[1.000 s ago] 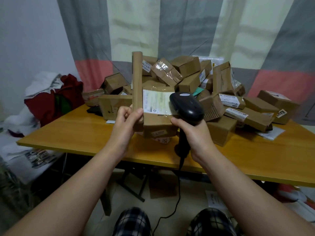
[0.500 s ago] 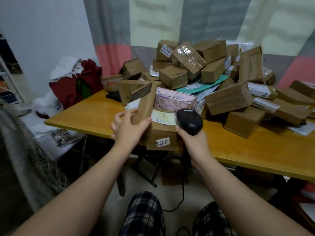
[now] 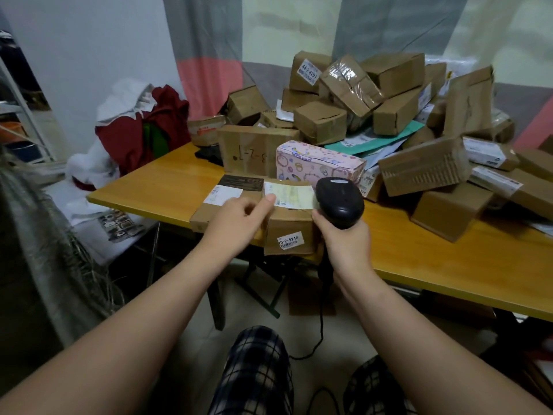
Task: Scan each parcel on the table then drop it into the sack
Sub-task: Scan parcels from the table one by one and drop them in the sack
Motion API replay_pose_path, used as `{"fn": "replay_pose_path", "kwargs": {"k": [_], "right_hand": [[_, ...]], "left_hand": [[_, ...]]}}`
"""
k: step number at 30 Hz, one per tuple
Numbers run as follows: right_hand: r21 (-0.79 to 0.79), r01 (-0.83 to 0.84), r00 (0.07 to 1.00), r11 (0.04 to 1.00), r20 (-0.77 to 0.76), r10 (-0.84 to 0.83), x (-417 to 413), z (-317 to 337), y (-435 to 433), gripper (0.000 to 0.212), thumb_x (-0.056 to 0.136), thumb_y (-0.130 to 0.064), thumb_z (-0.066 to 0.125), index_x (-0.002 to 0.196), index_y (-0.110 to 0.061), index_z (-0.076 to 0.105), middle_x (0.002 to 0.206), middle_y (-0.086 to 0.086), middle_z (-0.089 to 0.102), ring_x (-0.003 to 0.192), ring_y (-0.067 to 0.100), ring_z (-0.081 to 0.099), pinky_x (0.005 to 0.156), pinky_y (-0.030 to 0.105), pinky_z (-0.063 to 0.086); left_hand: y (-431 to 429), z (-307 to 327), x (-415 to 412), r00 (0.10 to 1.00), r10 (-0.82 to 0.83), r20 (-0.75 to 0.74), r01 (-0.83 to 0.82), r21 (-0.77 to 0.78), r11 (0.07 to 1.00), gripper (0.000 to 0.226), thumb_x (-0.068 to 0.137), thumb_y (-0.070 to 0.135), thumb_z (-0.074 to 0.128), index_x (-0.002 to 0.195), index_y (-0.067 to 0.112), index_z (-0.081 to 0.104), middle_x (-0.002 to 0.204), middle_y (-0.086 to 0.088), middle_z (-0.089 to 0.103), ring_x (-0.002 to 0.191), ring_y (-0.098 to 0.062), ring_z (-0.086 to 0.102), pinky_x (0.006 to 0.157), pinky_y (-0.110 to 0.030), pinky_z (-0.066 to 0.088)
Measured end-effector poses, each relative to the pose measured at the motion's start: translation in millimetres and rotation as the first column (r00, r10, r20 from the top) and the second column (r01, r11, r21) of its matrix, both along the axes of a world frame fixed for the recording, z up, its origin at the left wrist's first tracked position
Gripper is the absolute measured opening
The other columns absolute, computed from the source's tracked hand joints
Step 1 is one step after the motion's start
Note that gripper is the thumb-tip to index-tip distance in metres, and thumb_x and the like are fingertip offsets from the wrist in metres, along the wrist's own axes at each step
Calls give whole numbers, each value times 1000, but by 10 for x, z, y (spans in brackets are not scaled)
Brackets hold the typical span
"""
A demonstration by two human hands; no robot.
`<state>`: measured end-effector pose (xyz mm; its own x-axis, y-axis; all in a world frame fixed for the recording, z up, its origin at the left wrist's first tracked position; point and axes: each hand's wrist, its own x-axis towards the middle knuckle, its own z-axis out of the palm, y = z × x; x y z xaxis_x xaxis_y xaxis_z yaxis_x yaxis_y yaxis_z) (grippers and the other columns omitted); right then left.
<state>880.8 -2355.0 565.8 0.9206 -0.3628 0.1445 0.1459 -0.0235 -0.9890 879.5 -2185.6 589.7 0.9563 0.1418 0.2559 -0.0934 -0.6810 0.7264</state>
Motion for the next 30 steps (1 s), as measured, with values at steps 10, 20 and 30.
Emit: {"fn": "replay_pose_path", "kwargs": {"k": [10, 20, 30], "right_hand": [[145, -219, 965, 965, -111, 236, -213, 2, -100, 28, 81, -12, 73, 109, -13, 66, 93, 9, 73, 78, 20, 68, 68, 29, 55], [-222, -399, 915, 890, -155, 372, -400, 345, -803, 8, 86, -20, 70, 88, -14, 65, 55, 15, 59, 50, 30, 61, 53, 35, 52], [-190, -406, 914, 894, -92, 395, -465, 216, -798, 12, 88, -20, 68, 96, -27, 62, 50, 9, 59, 47, 28, 61, 52, 34, 52]], "left_hand": [[-249, 29, 178, 985, -162, 63, 167, -82, 983, 52, 79, 43, 72, 129, 40, 56, 120, 2, 36, 121, -16, 43, 107, -37, 40], [36, 52, 264, 934, -292, 204, 216, 328, 920, 59, 73, 27, 81, 126, 21, 55, 144, -11, 28, 135, -30, 28, 112, -41, 27], [143, -2, 300, 943, -273, 190, 209, 302, 930, 62, 73, 24, 82, 127, 22, 52, 149, -7, 20, 140, -27, 21, 116, -41, 22]]}}
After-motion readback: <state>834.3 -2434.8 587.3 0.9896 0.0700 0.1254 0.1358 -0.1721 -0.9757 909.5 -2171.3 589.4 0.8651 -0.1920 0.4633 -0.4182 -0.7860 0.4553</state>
